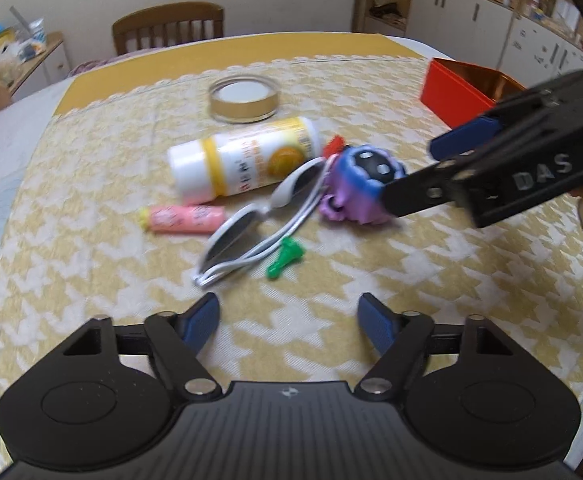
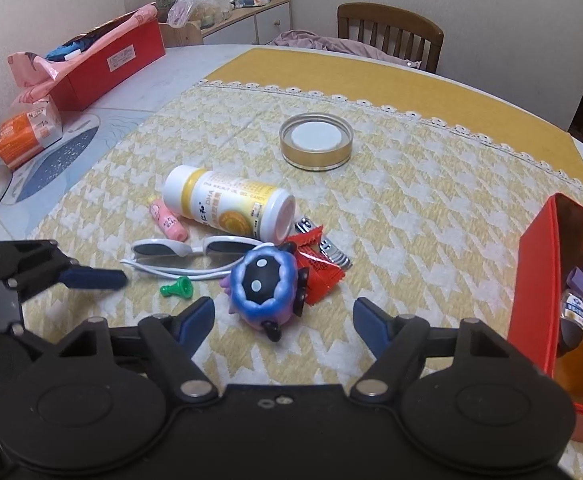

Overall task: Organize rigid objects
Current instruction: 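Grasp the purple toy with the right tool while the left tool grasps the green piece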

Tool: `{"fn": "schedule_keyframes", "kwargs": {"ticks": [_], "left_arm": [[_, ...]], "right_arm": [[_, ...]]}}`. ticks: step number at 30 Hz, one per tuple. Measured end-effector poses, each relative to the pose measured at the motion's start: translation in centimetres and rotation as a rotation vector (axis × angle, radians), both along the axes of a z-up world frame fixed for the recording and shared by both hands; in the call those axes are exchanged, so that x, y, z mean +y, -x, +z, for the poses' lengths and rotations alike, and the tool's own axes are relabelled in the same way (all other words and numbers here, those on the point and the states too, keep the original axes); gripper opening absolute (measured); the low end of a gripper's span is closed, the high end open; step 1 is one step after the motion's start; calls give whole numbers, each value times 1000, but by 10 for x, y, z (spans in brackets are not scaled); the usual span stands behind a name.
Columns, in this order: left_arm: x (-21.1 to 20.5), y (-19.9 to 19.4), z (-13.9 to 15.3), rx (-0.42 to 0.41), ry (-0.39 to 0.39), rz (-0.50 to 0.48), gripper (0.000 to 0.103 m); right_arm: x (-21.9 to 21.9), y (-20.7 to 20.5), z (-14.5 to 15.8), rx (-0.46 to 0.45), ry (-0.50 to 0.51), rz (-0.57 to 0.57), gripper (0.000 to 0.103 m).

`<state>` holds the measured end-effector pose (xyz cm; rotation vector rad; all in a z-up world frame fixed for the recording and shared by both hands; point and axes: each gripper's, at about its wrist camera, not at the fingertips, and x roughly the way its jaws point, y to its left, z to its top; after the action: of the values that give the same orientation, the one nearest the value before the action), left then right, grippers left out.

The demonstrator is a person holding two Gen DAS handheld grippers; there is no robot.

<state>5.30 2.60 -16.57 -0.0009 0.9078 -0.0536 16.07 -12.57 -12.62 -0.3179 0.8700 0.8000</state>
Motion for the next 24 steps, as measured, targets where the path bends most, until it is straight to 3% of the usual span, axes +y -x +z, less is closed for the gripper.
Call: {"fn": "schedule_keyframes", "kwargs": {"ticks": [5, 13, 24], "left_arm": [[-4, -11, -1, -8, -17, 8, 65], [-5, -22, 1, -32, -33, -19, 33], [-6, -24, 0, -49, -41, -34, 15]], "right_arm": [[7, -4, -2, 8, -4, -5, 74], [18, -6, -6, -1, 8, -8, 67], [26, -4, -13, -20, 59, -3, 53]]}}
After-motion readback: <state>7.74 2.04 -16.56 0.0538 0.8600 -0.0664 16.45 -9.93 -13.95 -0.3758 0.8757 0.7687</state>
